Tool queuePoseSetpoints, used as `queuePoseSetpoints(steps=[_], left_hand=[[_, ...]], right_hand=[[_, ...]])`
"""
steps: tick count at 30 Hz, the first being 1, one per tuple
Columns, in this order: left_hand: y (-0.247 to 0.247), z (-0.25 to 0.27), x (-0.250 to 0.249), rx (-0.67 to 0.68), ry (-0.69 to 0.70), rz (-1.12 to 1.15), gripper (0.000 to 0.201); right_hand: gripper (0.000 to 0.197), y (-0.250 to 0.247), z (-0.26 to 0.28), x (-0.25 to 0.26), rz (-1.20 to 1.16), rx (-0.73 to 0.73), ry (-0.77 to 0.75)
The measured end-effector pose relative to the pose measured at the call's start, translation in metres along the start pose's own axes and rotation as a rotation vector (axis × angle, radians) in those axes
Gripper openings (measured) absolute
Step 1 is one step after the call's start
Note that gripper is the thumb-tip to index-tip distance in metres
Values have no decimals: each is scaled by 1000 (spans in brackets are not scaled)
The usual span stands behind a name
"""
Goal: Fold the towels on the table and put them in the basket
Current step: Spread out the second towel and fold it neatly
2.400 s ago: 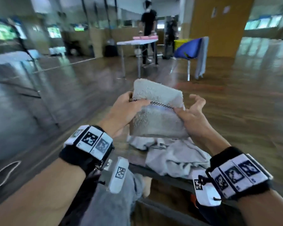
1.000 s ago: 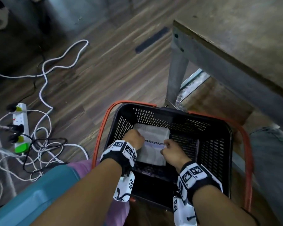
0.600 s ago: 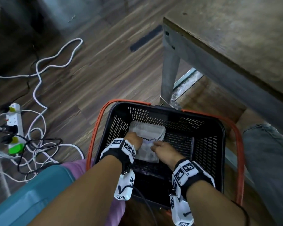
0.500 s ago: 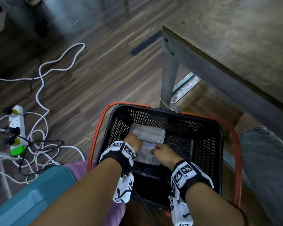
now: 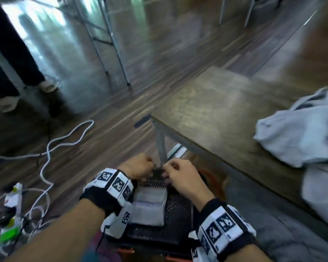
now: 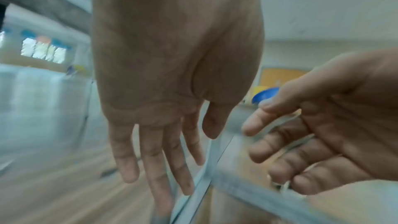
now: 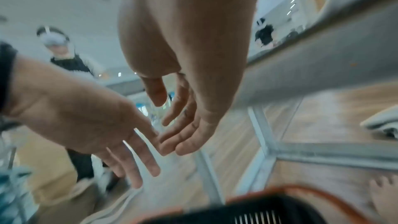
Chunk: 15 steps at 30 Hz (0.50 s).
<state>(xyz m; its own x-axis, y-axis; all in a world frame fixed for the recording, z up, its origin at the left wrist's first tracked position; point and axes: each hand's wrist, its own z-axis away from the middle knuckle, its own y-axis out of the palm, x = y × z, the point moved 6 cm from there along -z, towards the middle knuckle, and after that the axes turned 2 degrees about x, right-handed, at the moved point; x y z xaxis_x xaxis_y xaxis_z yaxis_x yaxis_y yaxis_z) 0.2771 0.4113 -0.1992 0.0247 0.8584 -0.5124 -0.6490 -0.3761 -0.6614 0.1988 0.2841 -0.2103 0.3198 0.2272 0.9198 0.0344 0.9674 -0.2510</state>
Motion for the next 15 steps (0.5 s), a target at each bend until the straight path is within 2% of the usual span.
queuePoseSetpoints(steps=[4, 9, 12, 15], left_hand=[[-38, 55, -118, -161, 255, -38, 25], [-36, 147, -270, -195, 557, 0, 32], [-9, 197, -341, -137, 717, -39, 48], [31, 225, -389, -85, 802, -68, 46]], right_hand=[[28, -90, 58, 76, -77, -149, -96], [24, -209, 166, 149, -67, -320, -214], [21, -261, 239, 155, -28, -418, -226], [23, -304, 297, 132, -32, -535, -181]])
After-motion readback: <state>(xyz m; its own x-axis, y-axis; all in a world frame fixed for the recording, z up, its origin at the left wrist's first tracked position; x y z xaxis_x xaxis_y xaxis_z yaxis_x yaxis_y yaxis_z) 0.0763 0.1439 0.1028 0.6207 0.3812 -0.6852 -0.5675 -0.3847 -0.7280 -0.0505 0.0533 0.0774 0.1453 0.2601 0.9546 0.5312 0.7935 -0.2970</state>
